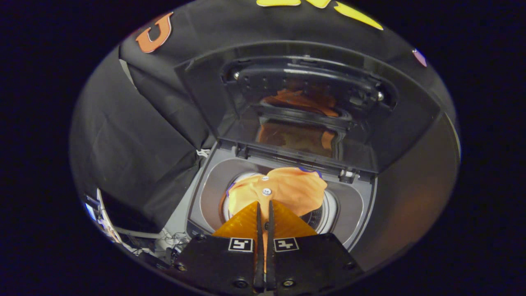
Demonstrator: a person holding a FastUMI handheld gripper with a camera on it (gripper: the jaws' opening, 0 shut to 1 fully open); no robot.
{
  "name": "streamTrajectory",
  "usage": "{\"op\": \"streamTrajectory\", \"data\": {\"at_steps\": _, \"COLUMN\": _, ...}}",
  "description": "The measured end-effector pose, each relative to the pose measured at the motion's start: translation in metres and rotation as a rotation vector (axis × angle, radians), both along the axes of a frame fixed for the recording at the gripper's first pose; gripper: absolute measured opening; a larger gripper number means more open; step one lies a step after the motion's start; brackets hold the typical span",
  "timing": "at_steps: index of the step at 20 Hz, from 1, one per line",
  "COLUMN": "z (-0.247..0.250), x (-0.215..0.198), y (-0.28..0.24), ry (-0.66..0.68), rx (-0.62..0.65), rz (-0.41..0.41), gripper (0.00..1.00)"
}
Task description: Put the clothes into the washing machine and then close the washing machine lid.
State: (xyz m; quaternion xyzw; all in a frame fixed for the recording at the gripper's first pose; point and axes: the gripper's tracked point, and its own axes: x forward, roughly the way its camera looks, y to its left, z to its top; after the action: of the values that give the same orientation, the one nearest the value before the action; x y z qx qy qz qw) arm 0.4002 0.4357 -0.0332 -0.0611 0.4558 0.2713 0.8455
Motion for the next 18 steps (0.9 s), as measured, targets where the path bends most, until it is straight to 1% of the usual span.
{"op": "streamTrajectory", "data": {"at_steps": 2, "z": -0.006, "x": 0.001, "y": 0.001, "ry": 0.010, "rx": 0.004, "rz": -0.020, "gripper": 0.06}}
{"op": "streamTrajectory", "data": {"at_steps": 7, "z": -0.041, "x": 0.011, "y": 0.001, "ry": 0.027, "rx": 0.011, "rz": -0.065, "gripper": 0.05}}
{"op": "streamTrajectory", "data": {"at_steps": 10, "z": -0.059, "x": 0.012, "y": 0.001, "ry": 0.054, "rx": 0.003, "rz": -0.081, "gripper": 0.06}}
{"op": "streamTrajectory", "data": {"at_steps": 17, "z": -0.078, "x": 0.016, "y": 0.001, "ry": 0.085, "rx": 0.019, "rz": -0.102, "gripper": 0.06}}
{"op": "streamTrajectory", "data": {"at_steps": 18, "z": -0.086, "x": 0.014, "y": 0.005, "ry": 0.097, "rx": 0.029, "rz": -0.099, "gripper": 0.08}}
